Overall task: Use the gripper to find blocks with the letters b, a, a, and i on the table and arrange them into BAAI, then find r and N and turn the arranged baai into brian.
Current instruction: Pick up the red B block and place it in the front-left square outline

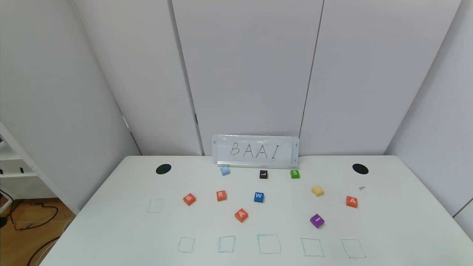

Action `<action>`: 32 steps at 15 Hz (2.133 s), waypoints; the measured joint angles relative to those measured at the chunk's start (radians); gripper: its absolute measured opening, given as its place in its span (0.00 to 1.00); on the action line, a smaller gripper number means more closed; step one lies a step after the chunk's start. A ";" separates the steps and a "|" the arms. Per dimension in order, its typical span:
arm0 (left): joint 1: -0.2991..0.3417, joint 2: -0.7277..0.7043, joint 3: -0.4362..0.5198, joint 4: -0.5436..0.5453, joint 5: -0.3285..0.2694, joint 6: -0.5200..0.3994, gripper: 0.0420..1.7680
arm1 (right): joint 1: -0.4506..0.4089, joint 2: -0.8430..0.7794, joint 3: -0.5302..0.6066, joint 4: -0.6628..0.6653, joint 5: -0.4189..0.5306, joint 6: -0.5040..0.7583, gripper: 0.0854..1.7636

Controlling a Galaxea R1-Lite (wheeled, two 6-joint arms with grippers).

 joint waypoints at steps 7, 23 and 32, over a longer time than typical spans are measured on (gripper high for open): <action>0.001 0.000 -0.001 0.001 0.000 0.001 0.97 | 0.000 0.000 0.000 0.000 -0.001 0.000 0.97; 0.000 0.000 0.004 -0.014 0.000 0.000 0.97 | 0.000 0.000 0.000 0.001 -0.001 0.000 0.97; 0.002 0.002 -0.078 -0.024 -0.029 0.012 0.97 | -0.003 0.026 -0.053 0.021 -0.001 -0.002 0.97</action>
